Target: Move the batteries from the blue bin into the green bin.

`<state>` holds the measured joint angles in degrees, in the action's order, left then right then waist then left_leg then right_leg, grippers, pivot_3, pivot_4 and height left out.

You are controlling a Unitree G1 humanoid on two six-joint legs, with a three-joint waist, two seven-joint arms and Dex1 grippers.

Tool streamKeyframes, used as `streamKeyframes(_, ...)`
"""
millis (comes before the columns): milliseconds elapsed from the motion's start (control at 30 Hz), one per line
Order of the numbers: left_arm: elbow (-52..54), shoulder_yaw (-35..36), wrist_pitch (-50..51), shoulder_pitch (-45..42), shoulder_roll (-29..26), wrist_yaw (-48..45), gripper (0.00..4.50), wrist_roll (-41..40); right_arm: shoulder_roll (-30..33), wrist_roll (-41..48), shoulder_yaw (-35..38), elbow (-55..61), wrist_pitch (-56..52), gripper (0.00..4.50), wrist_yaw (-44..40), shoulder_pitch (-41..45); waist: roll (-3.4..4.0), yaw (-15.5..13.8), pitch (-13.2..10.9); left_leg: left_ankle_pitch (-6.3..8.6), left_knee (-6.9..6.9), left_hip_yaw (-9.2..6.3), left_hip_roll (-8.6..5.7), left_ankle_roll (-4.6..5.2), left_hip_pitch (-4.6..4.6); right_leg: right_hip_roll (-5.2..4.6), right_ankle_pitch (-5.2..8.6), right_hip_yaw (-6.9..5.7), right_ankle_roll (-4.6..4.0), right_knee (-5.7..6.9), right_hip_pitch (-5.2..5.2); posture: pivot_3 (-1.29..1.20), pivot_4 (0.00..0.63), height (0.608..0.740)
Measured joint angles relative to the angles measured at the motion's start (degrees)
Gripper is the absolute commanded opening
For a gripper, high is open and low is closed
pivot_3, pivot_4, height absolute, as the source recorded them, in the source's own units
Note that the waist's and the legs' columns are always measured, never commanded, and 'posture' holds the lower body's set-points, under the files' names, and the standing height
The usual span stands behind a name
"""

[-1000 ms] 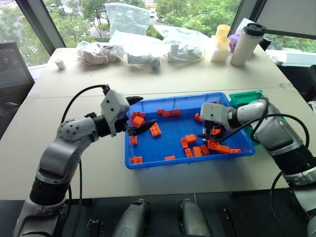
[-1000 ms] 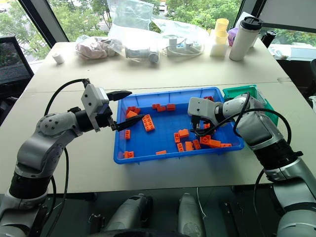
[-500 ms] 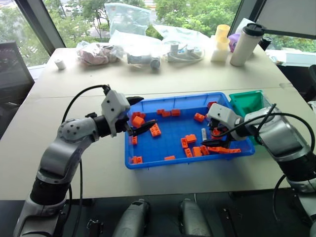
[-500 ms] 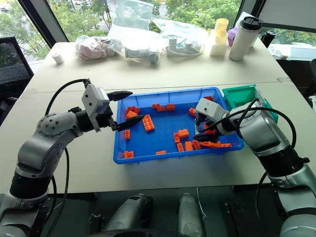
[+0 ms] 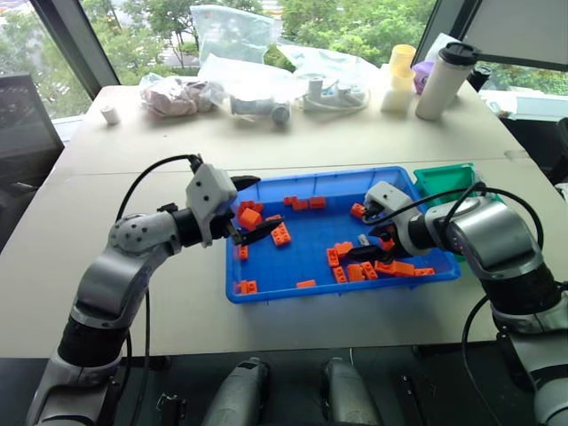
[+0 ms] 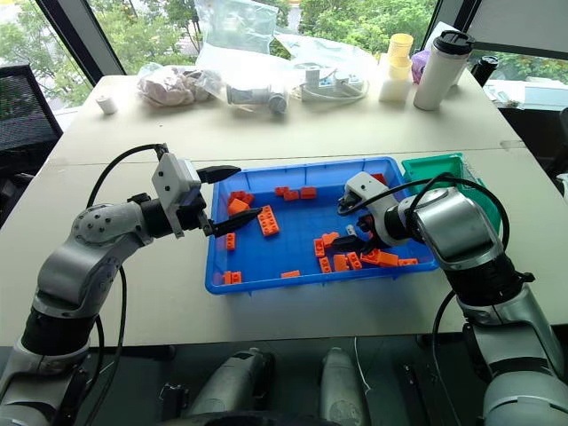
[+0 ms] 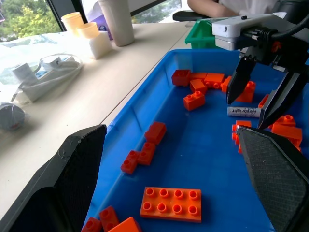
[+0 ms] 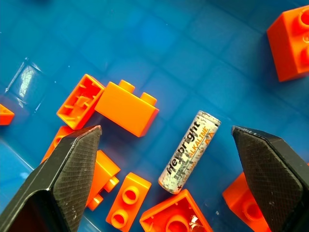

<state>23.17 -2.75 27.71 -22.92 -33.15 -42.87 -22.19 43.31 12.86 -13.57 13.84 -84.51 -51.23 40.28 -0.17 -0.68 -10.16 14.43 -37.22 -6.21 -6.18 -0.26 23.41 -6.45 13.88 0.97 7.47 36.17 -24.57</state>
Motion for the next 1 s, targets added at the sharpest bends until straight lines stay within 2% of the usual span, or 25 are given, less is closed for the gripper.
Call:
streamKeyframes(33, 0.00, 0.01, 0.00, 0.01, 0.00, 0.02, 4.50, 0.03, 0.33, 0.41, -0.28, 0.46, -0.05, 4.45, 0.43, -0.04, 0.00, 0.00, 0.00, 0.00, 0.00, 0.00, 0.00, 0.00, 0.00, 0.00, 0.00, 0.00, 0.00, 0.00, 0.00, 0.00, 0.150, 0.740)
streamKeyframes(133, 0.00, 0.01, -0.02, 0.01, 0.02, 0.05, 4.50, 0.14, 0.62, 1.58, -1.04, 1.34, 0.11, 3.54, 1.90, -0.45, 0.00, 0.00, 0.00, 0.00, 0.00, 0.00, 0.00, 0.00, 0.00, 0.00, 0.00, 0.00, 0.00, 0.00, 0.00, 0.00, 0.150, 0.740)
streamKeyframes(200, 0.00, 0.01, -0.02, 0.01, 0.02, 0.11, 4.50, 0.24, 0.75, 1.93, -2.12, 1.47, 0.67, 2.57, 2.95, -1.04, 0.00, 0.01, 0.00, 0.00, 0.00, 0.00, 0.00, 0.00, 0.00, 0.00, 0.00, 0.00, 0.00, 0.00, 0.00, 0.00, 0.150, 0.740)
streamKeyframes(233, 0.00, 0.01, -0.02, 0.01, 0.03, 0.13, 4.50, 0.26, 0.91, 1.97, -2.72, 1.62, 1.23, 1.86, 3.59, -1.10, 0.00, 0.01, 0.00, 0.00, 0.00, 0.00, 0.00, 0.00, 0.00, 0.00, 0.00, 0.00, 0.00, 0.00, 0.00, 0.00, 0.150, 0.740)
streamKeyframes(267, 0.00, 0.01, -0.03, 0.01, 0.04, 0.14, 4.50, 0.27, 1.10, 1.95, -3.06, 1.72, 1.48, 1.57, 3.93, -1.10, 0.00, 0.01, 0.00, 0.00, 0.00, 0.00, 0.00, 0.00, 0.00, 0.01, 0.00, 0.00, 0.00, 0.00, 0.00, 0.00, 0.150, 0.740)
streamKeyframes(300, 0.00, 0.01, -0.03, 0.01, 0.04, 0.14, 4.50, 0.28, 1.54, 1.93, -3.62, 1.78, 2.09, 0.90, 4.42, -1.09, 0.00, 0.01, 0.00, 0.00, 0.00, 0.00, 0.00, 0.00, 0.00, 0.01, 0.00, 0.00, 0.00, 0.00, 0.00, 0.00, 0.150, 0.740)
streamKeyframes(367, 0.00, 0.01, -0.03, 0.01, 0.04, 0.15, 4.50, 0.30, 2.64, 1.73, -4.95, 1.80, 3.80, 0.02, 5.35, -1.07, 0.00, 0.01, 0.00, 0.00, 0.00, 0.00, 0.00, 0.00, 0.00, 0.01, 0.00, 0.00, 0.00, 0.00, 0.00, 0.00, 0.150, 0.740)
streamKeyframes(500, 0.00, 0.01, -0.07, 0.02, 0.05, 0.21, 4.50, 0.32, 4.49, 0.30, -8.33, 2.12, 8.09, 0.02, 6.74, -0.51, -0.01, 0.03, 0.00, 0.00, -0.01, 0.01, 0.00, 0.00, 0.00, 0.01, 0.00, -0.01, 0.00, 0.00, 0.00, 0.00, 0.150, 0.740)
streamKeyframes(667, 0.01, 0.04, -0.38, 0.23, 0.02, 0.19, 4.50, 0.32, 8.24, -1.30, -7.35, -0.93, 15.92, 0.02, 6.55, 4.46, 0.00, 0.04, 0.00, 0.00, 0.00, 0.03, -0.01, 0.00, 0.00, 0.01, 0.00, 0.00, 0.00, 0.00, -0.01, 0.00, 0.150, 0.740)
streamKeyframes(800, 0.01, 0.04, -0.50, 0.27, 0.02, 0.18, 4.50, 0.31, 12.79, -4.32, -1.00, -10.54, 22.16, 0.02, 8.06, 10.63, -0.01, -0.16, 0.00, 0.00, 0.02, 0.01, 0.00, 0.00, 0.00, 0.02, 0.00, -0.05, 0.00, -0.06, 0.04, 0.00, 0.150, 0.740)
streamKeyframes(1000, -0.20, -0.03, -0.74, 0.18, 0.20, -0.29, 4.50, 0.27, 18.89, -8.21, 3.50, -27.20, 28.76, 0.02, 8.97, 11.04, 0.01, -0.06, -0.01, 0.01, 0.07, 0.06, -0.01, 0.02, 0.01, 0.00, 0.00, -0.01, 0.00, -0.06, 0.00, 0.00, 0.150, 0.740)
